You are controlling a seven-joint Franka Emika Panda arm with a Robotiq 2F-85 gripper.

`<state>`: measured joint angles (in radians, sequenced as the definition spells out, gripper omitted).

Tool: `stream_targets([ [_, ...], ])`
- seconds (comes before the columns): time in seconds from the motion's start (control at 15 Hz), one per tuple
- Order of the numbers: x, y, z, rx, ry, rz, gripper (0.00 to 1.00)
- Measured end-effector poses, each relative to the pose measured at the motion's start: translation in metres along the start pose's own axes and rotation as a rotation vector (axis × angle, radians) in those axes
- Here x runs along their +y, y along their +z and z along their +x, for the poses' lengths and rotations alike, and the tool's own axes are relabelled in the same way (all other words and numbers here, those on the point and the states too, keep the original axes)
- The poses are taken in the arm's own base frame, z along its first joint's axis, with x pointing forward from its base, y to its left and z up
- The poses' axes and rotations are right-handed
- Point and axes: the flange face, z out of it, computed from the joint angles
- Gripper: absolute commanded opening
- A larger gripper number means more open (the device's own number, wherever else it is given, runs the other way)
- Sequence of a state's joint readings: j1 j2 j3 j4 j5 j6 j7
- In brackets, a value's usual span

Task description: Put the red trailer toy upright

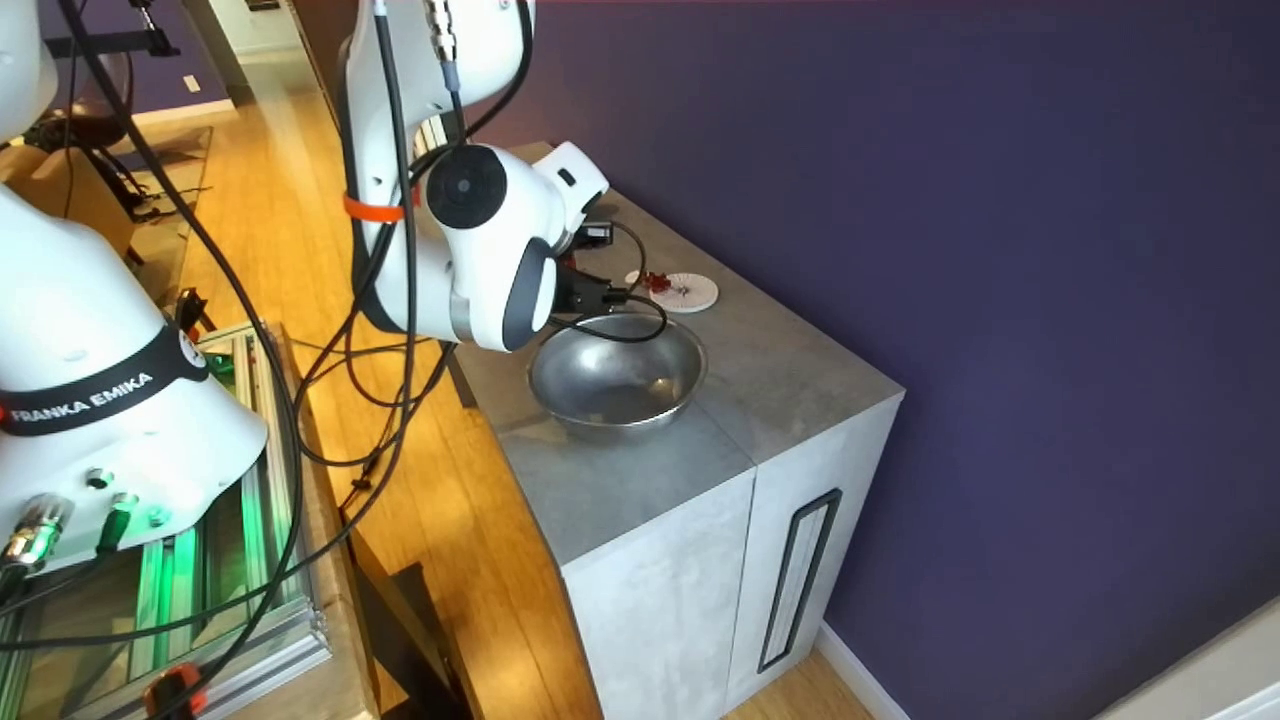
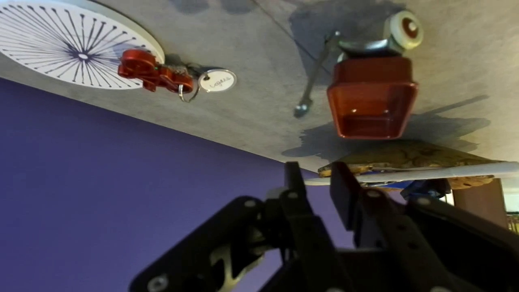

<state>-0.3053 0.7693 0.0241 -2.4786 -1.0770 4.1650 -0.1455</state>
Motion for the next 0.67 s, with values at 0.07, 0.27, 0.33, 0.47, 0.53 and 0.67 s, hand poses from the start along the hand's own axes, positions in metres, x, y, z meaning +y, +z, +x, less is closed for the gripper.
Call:
stream_targets([
  [0.07,0.001,-0.001,-0.001,-0.001,0.0,-0.002,0.64],
  [0.27,0.001,-0.002,-0.001,-0.005,-0.004,-0.004,0.84],
  [0.33,0.001,-0.003,0.0,-0.005,-0.007,-0.005,0.92],
  [0.47,0.002,-0.006,0.004,-0.004,-0.014,-0.011,1.0],
  [0.53,0.001,-0.009,0.007,-0.004,-0.018,-0.013,1.0],
  [0.67,-0.002,-0.015,0.016,-0.004,-0.027,-0.015,1.0],
])
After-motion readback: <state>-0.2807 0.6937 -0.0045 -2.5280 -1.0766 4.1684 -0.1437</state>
